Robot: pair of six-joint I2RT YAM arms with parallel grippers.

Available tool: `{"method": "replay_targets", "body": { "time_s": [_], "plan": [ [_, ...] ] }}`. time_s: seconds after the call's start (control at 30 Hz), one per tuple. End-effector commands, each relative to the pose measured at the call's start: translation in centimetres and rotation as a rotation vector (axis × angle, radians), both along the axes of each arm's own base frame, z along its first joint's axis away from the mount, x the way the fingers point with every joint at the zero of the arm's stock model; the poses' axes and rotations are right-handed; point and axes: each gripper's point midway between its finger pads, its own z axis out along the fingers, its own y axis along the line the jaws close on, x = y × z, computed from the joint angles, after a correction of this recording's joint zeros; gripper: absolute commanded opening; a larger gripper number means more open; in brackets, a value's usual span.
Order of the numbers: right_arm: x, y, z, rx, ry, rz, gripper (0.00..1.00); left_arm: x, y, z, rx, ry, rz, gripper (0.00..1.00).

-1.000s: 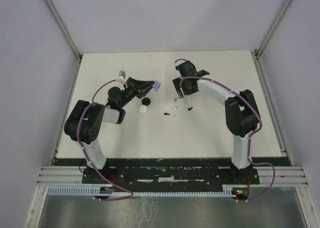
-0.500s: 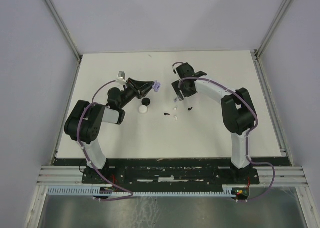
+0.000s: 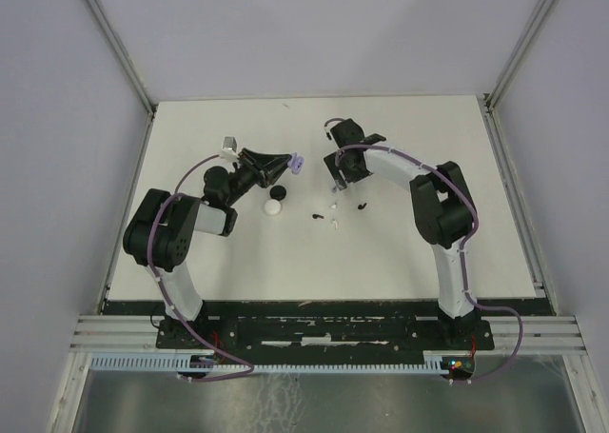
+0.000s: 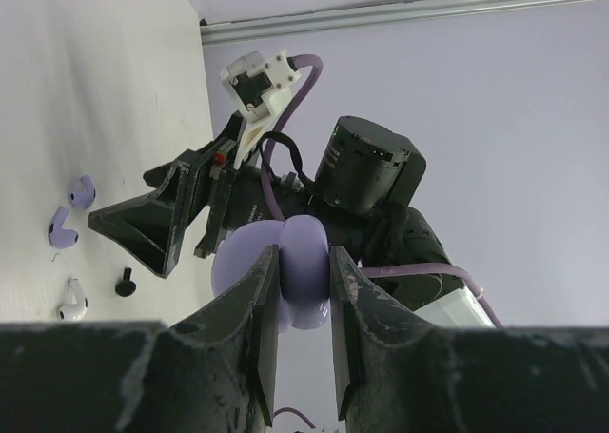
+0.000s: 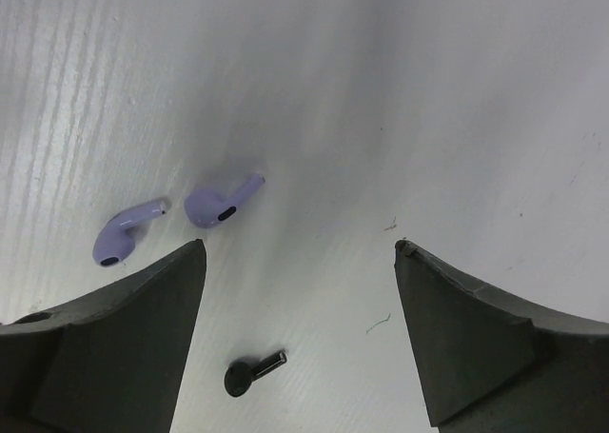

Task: Insert the wireless bluetooth earbuds into the charging case
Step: Pick up the earbud from the center of the board.

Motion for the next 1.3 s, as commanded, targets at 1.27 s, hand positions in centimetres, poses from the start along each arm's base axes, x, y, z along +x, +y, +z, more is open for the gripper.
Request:
{"method": "replay_targets", "body": {
  "time_s": [1.27],
  "plan": [
    [2.5,2.4,-0.6,0.083,0.006,-0.021,0.6,0.0,1.0,1.2,-0.064,-0.037,0.006,0.03]
  ]
}}
